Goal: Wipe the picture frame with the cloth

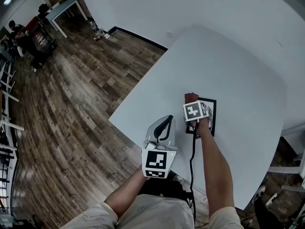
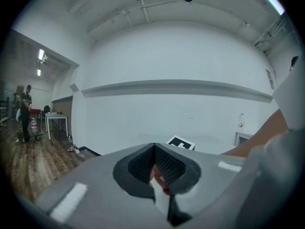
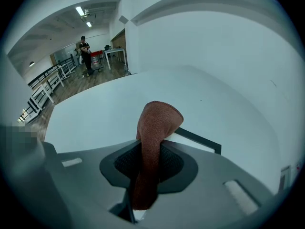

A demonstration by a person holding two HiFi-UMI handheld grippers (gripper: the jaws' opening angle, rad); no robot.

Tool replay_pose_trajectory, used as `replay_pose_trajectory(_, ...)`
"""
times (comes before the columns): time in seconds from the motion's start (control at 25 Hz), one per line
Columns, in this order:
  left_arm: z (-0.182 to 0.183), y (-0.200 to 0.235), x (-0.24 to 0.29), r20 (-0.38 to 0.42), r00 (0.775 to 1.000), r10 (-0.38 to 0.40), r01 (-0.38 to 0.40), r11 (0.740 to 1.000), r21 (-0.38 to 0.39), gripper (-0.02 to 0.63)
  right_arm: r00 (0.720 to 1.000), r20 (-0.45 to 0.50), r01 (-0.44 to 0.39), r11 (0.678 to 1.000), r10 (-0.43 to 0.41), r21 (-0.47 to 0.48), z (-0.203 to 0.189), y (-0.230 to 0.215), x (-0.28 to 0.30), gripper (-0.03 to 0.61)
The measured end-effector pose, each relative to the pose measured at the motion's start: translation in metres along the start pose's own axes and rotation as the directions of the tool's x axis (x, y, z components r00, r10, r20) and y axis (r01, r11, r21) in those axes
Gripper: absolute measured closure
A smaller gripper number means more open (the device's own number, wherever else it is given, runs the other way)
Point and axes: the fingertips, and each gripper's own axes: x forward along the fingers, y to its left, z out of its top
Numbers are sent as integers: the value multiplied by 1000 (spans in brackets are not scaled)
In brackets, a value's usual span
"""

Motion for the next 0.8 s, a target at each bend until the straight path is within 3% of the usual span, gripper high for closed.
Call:
replay_pose_trajectory(0.32, -5, -10, 1, -9, 1000, -25, 25, 999, 21, 612, 999, -43, 29, 994, -25, 101, -28, -43, -3, 472)
replay_pose_trajectory(0.56, -6, -26, 3, -11, 998, -54, 54, 998, 19, 612, 989, -85, 134, 982, -124, 133, -60, -99, -19, 472)
replay_pose_trajectory(0.8, -5, -38, 5, -11, 997, -72, 72, 997, 12, 612, 984, -89, 165, 972, -152, 167, -71, -120, -34, 471)
